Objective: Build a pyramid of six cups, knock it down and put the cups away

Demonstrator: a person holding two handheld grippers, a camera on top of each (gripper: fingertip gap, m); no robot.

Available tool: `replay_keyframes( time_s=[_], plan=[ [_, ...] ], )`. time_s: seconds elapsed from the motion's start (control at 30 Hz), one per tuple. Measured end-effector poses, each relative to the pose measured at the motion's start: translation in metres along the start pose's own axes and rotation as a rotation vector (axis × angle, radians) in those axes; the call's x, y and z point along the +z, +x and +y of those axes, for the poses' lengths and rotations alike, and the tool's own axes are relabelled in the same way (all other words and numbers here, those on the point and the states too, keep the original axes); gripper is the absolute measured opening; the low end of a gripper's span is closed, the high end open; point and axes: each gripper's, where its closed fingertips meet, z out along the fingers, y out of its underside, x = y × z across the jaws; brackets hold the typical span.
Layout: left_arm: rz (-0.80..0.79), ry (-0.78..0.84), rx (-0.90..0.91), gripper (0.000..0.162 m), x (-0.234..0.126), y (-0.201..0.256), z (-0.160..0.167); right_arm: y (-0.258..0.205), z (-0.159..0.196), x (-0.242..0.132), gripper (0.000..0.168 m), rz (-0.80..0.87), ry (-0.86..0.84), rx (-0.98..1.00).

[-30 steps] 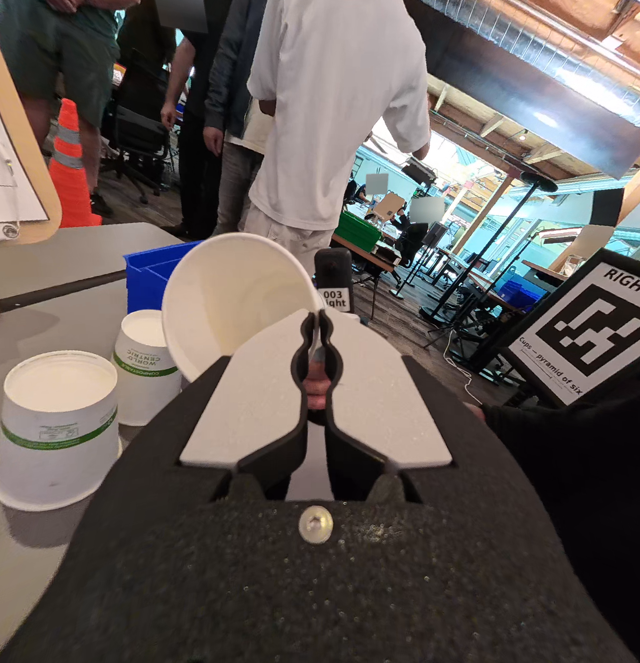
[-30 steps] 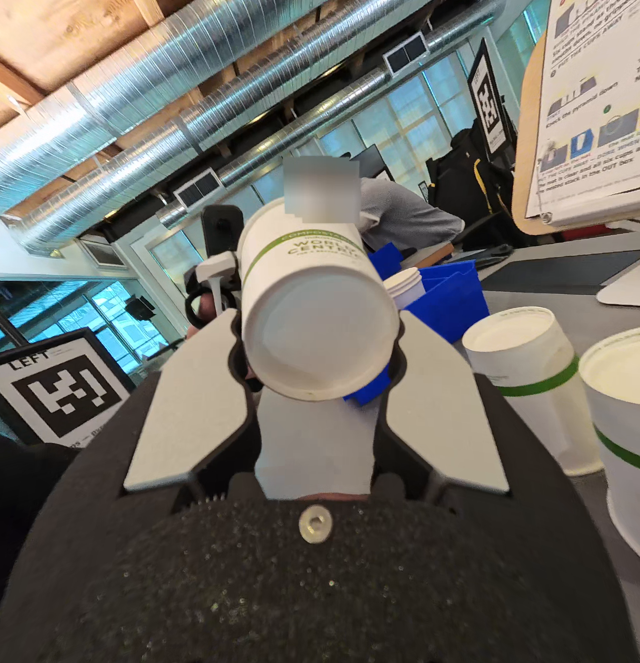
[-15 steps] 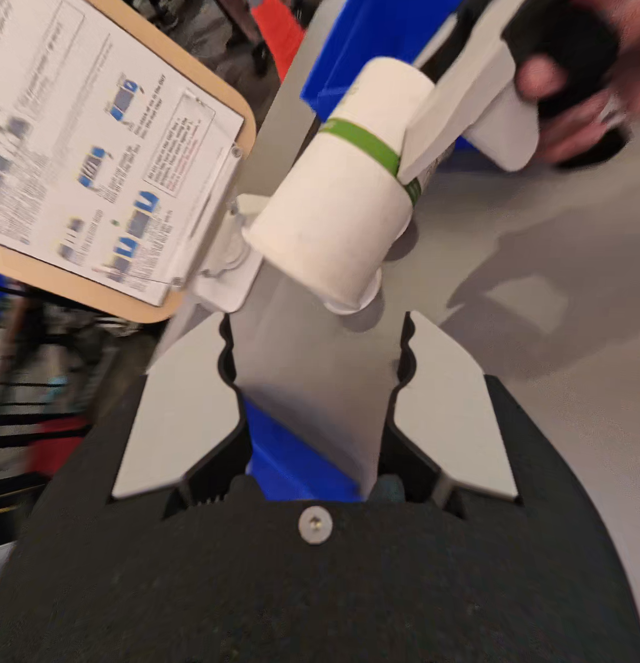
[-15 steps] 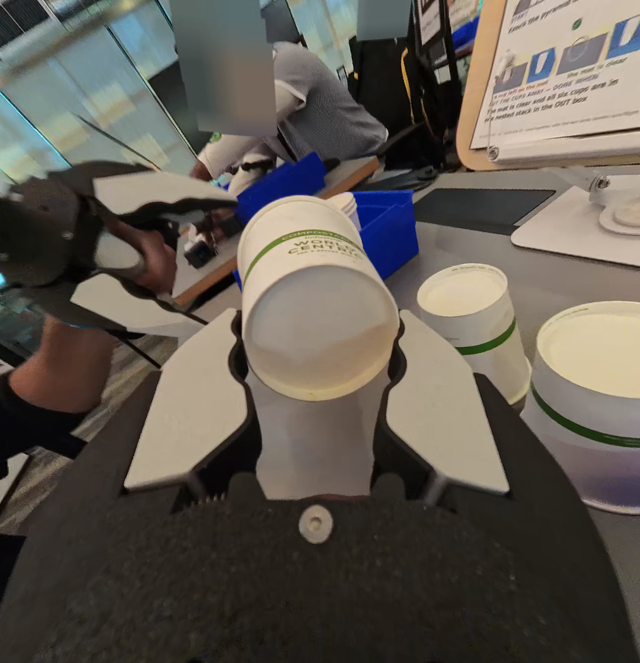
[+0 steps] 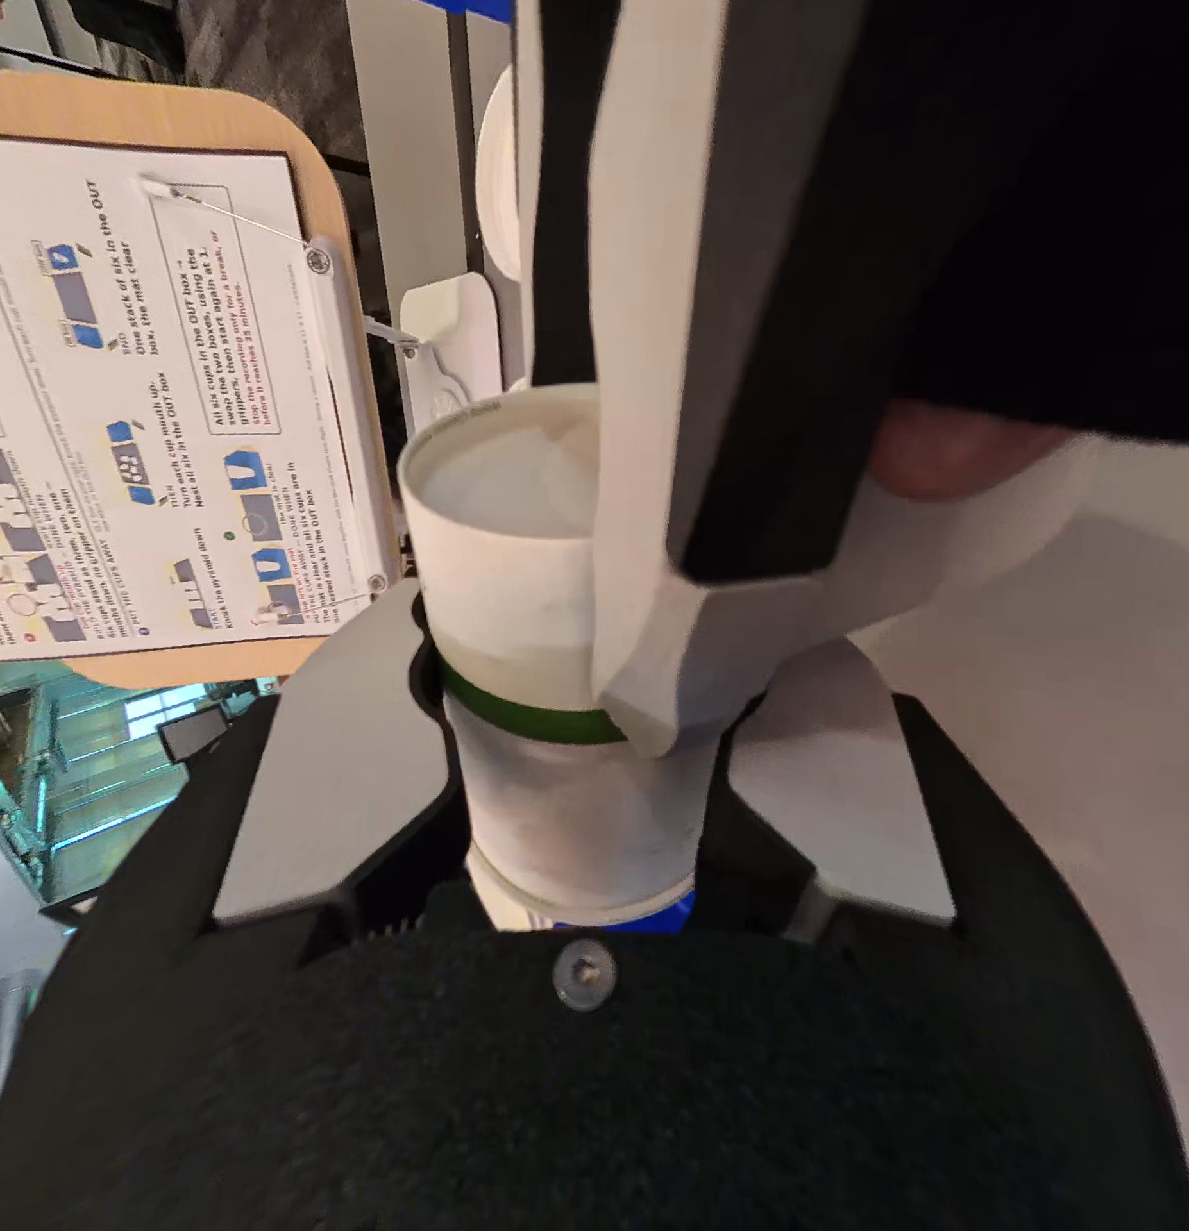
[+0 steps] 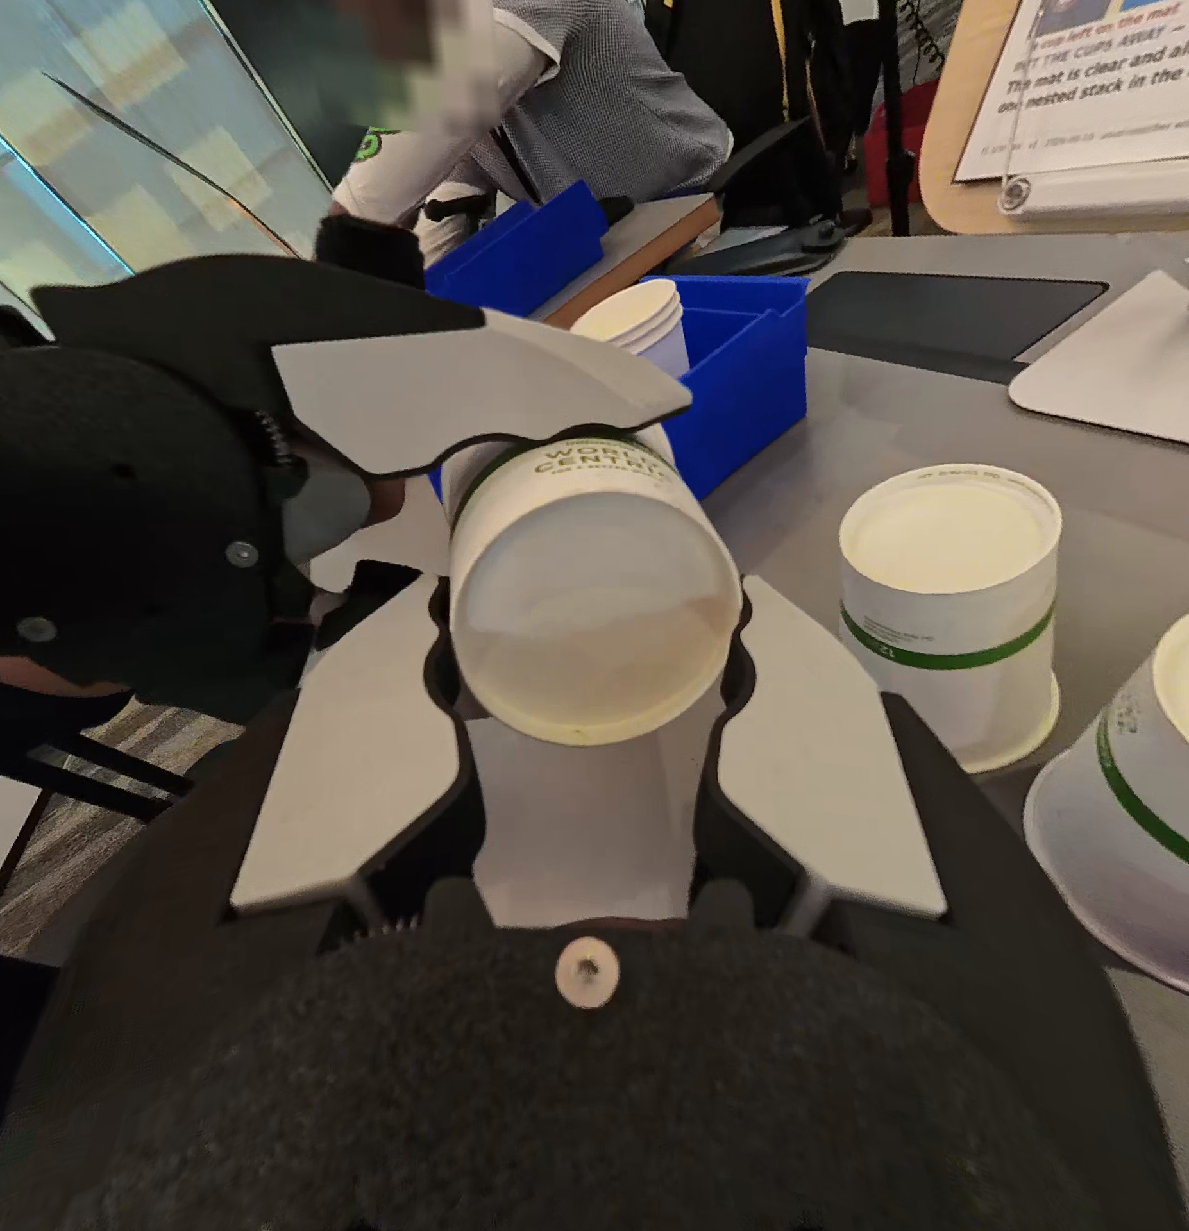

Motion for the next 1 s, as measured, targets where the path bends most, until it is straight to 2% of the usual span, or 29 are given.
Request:
replay_keyframes(
  time_s=[0.07,0.17,0.27,0.37,0.53,0.63,0.73,1.0],
  plan=[
    [0.005,0.021,-0.038,0.085,0.004,0.002,-0.003,0.005,0.001,-0.004,0.077,0.021,0.01,-0.011],
    [-0.007,0.088,-0.206,0.085,0.011,-0.003,0.001,0.019,0.004,-0.026,0.089,0.123,0.031,-0.069],
    [-0.016,0.242,-0.548,0.085,0.018,-0.016,0.012,0.022,0.014,-0.055,0.088,0.165,0.075,-0.089],
    [-0.085,0.345,-0.895,0.085,0.036,-0.032,0.041,0.016,0.038,-0.072,0.085,0.154,0.079,-0.073],
    [-0.184,0.451,-1.223,0.086,0.076,-0.039,0.077,0.0,0.079,-0.078,0.083,0.129,0.039,-0.1],
    [-0.153,0.474,-1.299,0.086,0.101,-0.032,0.079,-0.008,0.092,-0.075,0.083,0.108,0.005,-0.107],
    [-0.118,0.436,-1.284,0.086,0.119,-0.022,0.078,-0.014,0.092,-0.075,0.083,0.092,0.005,-0.11],
    [-0.085,0.378,-1.277,0.086,0.134,-0.006,0.085,-0.016,0.094,-0.074,0.081,0.079,-0.005,-0.1]
  ],
)
